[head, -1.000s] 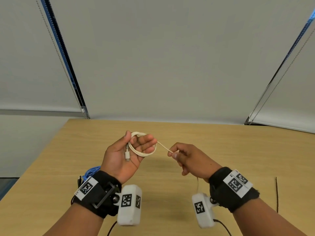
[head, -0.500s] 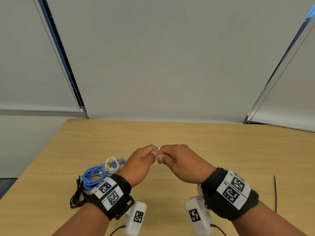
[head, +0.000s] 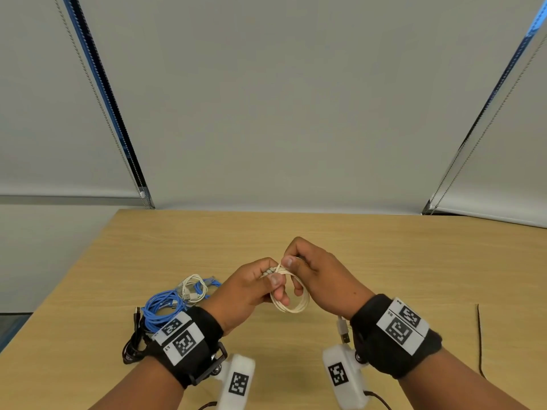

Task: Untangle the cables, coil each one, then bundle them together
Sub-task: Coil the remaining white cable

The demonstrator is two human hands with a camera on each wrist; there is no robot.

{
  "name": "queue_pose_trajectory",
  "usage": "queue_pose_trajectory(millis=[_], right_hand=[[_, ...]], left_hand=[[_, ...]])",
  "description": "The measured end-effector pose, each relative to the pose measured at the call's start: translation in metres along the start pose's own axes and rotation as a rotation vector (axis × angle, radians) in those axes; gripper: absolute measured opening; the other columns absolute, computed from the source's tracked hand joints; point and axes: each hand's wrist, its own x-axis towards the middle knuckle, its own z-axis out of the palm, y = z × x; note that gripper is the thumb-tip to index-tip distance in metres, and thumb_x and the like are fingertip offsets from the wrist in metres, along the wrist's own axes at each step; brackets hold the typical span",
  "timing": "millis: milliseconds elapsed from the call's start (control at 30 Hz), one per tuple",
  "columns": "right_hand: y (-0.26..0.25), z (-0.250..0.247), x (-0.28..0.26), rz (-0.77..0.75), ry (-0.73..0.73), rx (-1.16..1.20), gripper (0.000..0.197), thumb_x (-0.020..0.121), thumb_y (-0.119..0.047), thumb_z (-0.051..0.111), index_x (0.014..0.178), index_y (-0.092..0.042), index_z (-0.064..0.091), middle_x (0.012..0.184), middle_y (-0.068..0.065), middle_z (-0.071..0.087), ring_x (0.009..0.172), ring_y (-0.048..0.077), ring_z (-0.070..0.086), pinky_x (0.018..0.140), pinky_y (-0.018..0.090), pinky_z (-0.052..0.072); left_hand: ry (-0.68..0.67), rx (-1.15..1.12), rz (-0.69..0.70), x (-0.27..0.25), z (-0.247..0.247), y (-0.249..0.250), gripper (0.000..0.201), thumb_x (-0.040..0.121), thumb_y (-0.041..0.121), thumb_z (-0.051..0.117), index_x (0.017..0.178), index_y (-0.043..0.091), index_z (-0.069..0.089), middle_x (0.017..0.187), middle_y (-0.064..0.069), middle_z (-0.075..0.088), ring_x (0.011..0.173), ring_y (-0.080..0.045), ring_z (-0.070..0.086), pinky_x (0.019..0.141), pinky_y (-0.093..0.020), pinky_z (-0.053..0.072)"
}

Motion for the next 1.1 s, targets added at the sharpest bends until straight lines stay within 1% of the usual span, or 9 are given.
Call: queue_pose_trajectory(millis=[133,333,400,500,567,667,867,1033,1100], right_hand=[[0.002,0.004,0.002,0.105,-0.037,0.192,0.021,0.106,-0.028,0.048,0.092,-0.015,0.055,0.064,0.01,0.064,0.056,0.018,0.06,0.058,0.032,0.05],[0.009,0.003,0.001,0.328,-0.09,0.65,0.016,0.104,-0.025,0.055,0.097,-0.011,0.059,0.068,0.007,0.064,0.059,0.02,0.062,0.05,0.029,0.051],[0.012,0.002,0.001,0.365,-0.13,0.669,0.014,0.103,-0.023,0.057,0.095,-0.013,0.062,0.07,0.008,0.065,0.059,0.019,0.063,0.049,0.027,0.051],[0.016,0.003,0.003,0.412,-0.159,0.508,0.012,0.1,-0.015,0.057,0.092,-0.014,0.066,0.08,0.007,0.073,0.065,0.018,0.068,0.06,0.032,0.056],[0.019,0.006,0.004,0.336,-0.019,0.262,0.012,0.099,-0.014,0.057,0.092,-0.015,0.066,0.09,0.003,0.075,0.077,0.015,0.068,0.073,0.037,0.056],[0.015,0.011,0.005,0.161,0.269,0.057,0.014,0.1,-0.019,0.056,0.092,-0.026,0.065,0.098,-0.01,0.068,0.092,0.004,0.062,0.083,0.026,0.05],[0.009,0.039,0.006,0.089,0.042,-0.284,0.021,0.101,-0.035,0.052,0.116,-0.033,0.067,0.093,-0.005,0.052,0.084,0.009,0.053,0.077,0.029,0.044],[0.015,0.047,0.003,0.252,0.077,0.242,0.019,0.095,-0.02,0.065,0.082,-0.016,0.077,0.085,0.014,0.071,0.077,0.026,0.061,0.076,0.04,0.05],[0.017,0.05,0.002,0.315,0.113,0.396,0.021,0.094,-0.019,0.067,0.077,-0.019,0.077,0.087,0.0,0.076,0.077,0.01,0.066,0.073,0.03,0.048]], left_hand=[[0.106,0.236,0.117,0.001,0.003,-0.009,0.026,0.096,0.034,0.052,0.095,0.009,0.061,0.078,0.0,0.063,0.079,-0.019,0.064,0.076,-0.038,0.053],[0.195,0.169,0.291,0.002,-0.002,-0.007,0.036,0.091,0.036,0.058,0.1,0.003,0.069,0.127,0.003,0.063,0.101,-0.017,0.062,0.082,-0.027,0.051],[0.184,0.122,0.259,0.0,-0.001,-0.007,0.031,0.093,0.034,0.059,0.107,0.01,0.072,0.115,-0.002,0.069,0.097,-0.015,0.064,0.083,-0.023,0.05],[0.284,0.077,0.215,0.003,-0.002,-0.01,0.02,0.094,0.028,0.056,0.09,0.022,0.074,0.087,0.003,0.07,0.083,-0.009,0.059,0.081,-0.023,0.048],[0.397,0.064,0.183,0.007,-0.004,-0.014,0.022,0.097,0.022,0.057,0.083,0.023,0.074,0.085,-0.001,0.072,0.08,-0.01,0.061,0.083,-0.029,0.05],[0.533,0.084,0.119,0.011,-0.01,-0.022,0.026,0.099,0.012,0.057,0.083,0.018,0.076,0.077,-0.003,0.069,0.075,-0.013,0.062,0.085,-0.04,0.052],[0.541,-0.01,0.11,0.008,-0.011,-0.029,0.025,0.1,0.016,0.057,0.09,0.021,0.079,0.08,-0.003,0.072,0.078,-0.014,0.067,0.081,-0.035,0.057],[0.529,0.19,0.126,0.002,-0.01,-0.028,0.02,0.092,0.032,0.057,0.085,0.024,0.073,0.084,-0.004,0.076,0.083,-0.026,0.071,0.074,-0.041,0.058],[0.541,0.313,0.102,0.002,-0.012,-0.027,0.02,0.094,0.033,0.055,0.086,0.025,0.071,0.082,-0.003,0.075,0.082,-0.024,0.07,0.077,-0.047,0.057]])
